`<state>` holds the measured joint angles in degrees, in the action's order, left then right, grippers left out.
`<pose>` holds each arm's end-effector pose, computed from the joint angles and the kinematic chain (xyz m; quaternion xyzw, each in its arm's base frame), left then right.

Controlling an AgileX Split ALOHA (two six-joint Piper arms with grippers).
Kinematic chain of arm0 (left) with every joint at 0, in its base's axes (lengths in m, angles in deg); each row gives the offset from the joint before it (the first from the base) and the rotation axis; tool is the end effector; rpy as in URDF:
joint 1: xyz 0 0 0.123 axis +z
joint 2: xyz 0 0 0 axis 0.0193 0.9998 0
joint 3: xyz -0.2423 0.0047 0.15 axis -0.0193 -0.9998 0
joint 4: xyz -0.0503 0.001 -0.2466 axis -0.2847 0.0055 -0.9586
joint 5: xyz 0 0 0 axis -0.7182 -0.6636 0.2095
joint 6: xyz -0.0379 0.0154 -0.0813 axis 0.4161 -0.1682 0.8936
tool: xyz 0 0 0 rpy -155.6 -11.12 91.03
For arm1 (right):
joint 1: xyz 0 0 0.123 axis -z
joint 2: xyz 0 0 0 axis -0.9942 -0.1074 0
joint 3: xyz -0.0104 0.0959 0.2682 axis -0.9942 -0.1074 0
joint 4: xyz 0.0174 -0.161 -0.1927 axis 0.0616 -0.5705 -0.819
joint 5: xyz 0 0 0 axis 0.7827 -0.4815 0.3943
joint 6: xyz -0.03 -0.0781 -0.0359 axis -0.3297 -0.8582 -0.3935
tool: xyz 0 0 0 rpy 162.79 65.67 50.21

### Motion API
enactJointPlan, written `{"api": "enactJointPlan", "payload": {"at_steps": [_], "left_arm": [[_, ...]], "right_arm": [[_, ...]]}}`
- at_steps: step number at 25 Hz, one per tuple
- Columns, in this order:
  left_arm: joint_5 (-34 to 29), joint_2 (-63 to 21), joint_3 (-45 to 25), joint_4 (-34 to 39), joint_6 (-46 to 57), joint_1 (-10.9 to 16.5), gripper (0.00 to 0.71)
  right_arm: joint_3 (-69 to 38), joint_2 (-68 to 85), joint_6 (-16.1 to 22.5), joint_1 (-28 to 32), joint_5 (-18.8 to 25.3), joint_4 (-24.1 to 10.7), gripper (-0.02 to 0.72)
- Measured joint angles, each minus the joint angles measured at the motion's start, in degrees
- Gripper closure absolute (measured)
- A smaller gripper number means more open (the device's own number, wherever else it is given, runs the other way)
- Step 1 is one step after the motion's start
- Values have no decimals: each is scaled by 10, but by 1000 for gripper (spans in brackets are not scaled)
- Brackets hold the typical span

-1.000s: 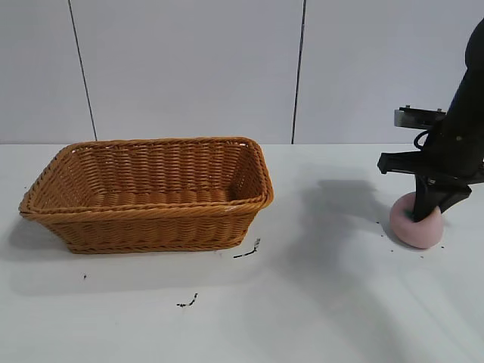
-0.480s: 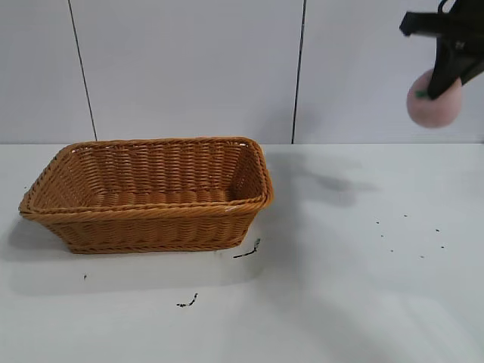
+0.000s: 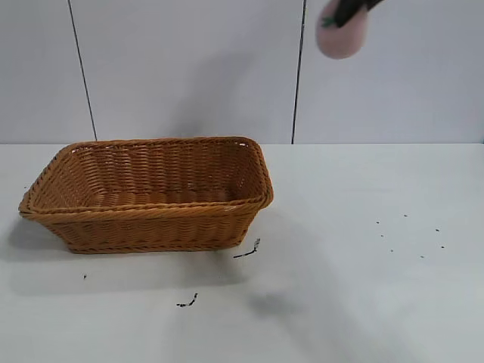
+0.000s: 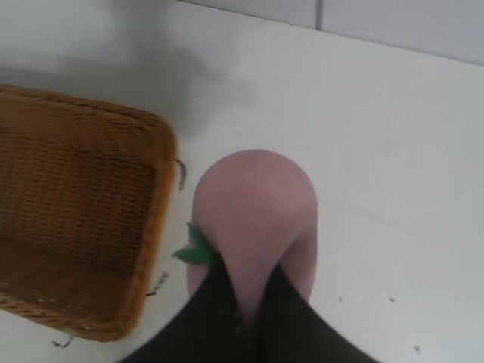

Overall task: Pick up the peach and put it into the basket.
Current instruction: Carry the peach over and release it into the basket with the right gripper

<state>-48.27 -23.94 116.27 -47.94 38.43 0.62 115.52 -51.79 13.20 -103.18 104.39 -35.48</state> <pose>-0.0050 -0.0007 0.2774 -0.0089 0.8534 -0.0150 0.5210 0.4148 0.1578 0.3482 -0.1902 0.9399 0.1034 0.2641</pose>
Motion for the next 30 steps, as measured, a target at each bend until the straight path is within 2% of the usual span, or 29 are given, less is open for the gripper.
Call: {"api": "enactJointPlan", "payload": {"at_steps": [4,8,15,20,22,23,25,26,28,30], "left_arm": [[0,0,0,0,0,0,17],[0,0,0,0,0,0,17],[0,0,0,0,0,0,17],[0,0,0,0,0,0,17],[0,0,0,0,0,0,17],[0,0,0,0,0,0,17],[0,0,0,0,0,0,17],[0,0,0,0,0,0,17],[0,0,0,0,0,0,17],[0,0,0,0,0,0,17]], "right_arm": [[35,-44,0,-86,-7,2,723],[36,-101,0,-140,-47,-4,723],[36,-229,0,-155,-143,-29,723],[36,-272,0,-155,-158,-29,706],[36,-273,0,-155,-157,-29,612],[36,-273,0,-155,-156,-29,507],[36,-273,0,-155,-154,-29,231],[36,-272,0,-155,-153,-29,153],[36,-266,0,-155,-148,-29,59],[36,-253,0,-155,-140,-29,29]]}}
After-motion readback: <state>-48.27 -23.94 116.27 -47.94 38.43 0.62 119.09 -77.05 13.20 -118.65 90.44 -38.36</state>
